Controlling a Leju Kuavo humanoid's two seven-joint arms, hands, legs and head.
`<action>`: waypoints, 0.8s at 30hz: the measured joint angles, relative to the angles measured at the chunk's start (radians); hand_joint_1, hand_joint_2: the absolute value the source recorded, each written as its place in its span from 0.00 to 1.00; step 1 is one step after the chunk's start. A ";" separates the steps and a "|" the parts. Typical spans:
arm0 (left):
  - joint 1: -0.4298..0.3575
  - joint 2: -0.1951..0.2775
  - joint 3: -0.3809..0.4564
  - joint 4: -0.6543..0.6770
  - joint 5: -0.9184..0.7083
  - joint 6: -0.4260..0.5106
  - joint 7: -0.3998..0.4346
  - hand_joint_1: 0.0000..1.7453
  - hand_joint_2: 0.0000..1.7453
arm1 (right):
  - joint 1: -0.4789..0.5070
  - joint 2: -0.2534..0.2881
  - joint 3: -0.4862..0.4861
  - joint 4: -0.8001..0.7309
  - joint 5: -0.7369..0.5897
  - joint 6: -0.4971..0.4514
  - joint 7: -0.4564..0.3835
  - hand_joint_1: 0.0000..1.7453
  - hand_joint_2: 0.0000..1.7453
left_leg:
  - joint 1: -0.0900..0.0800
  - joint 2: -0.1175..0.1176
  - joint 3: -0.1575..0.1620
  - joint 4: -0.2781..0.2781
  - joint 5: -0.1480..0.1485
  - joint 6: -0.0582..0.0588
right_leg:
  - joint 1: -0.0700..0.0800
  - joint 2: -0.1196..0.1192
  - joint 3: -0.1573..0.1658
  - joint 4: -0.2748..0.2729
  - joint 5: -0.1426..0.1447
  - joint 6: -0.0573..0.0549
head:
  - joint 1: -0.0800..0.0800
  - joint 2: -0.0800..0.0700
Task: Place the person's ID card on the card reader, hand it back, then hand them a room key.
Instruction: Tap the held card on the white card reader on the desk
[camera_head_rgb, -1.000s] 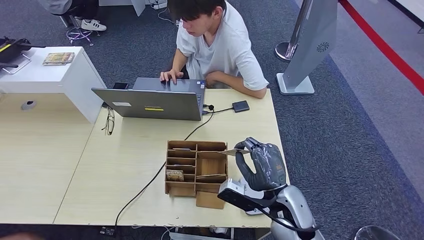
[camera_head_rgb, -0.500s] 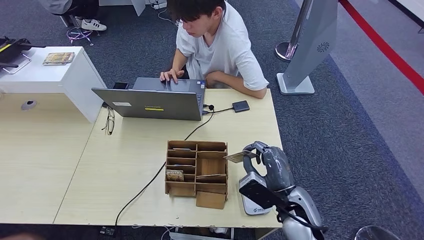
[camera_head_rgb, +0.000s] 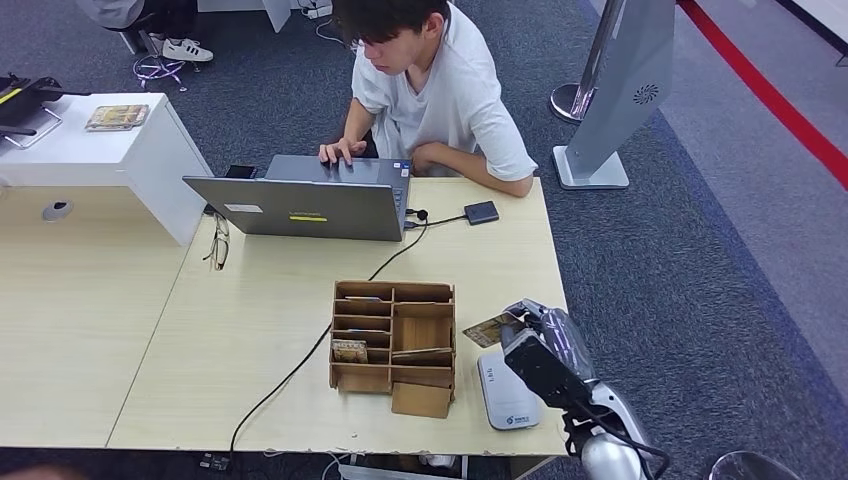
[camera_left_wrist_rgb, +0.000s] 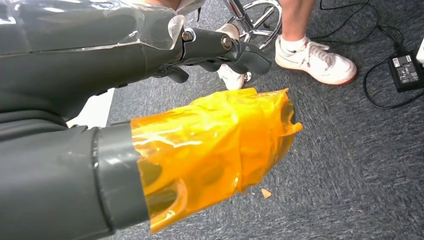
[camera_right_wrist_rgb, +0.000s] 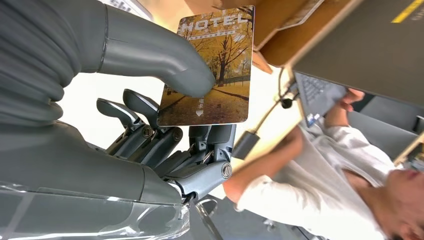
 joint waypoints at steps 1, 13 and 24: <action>-0.001 0.000 0.003 0.004 -0.001 0.001 -0.001 0.00 0.00 | 0.002 -0.002 -0.002 0.004 -0.003 0.002 0.002 1.00 1.00 | 0.000 0.000 0.000 0.000 0.000 0.000 | 0.000 0.000 0.000 0.000 0.000 0.000 | 0.000 0.000; -0.007 0.002 0.011 0.022 -0.002 0.003 -0.001 0.00 0.00 | 0.007 -0.010 -0.016 0.023 -0.006 0.004 0.004 1.00 1.00 | 0.000 0.000 0.000 0.000 0.000 0.000 | 0.000 0.000 0.000 0.000 0.000 0.000 | 0.000 0.000; -0.009 0.003 0.012 0.028 -0.002 0.012 -0.003 0.00 0.00 | 0.016 -0.035 -0.017 0.038 -0.005 0.026 0.035 1.00 1.00 | 0.000 0.000 0.000 0.000 0.000 0.000 | 0.000 0.000 0.000 0.000 0.000 0.000 | 0.000 0.000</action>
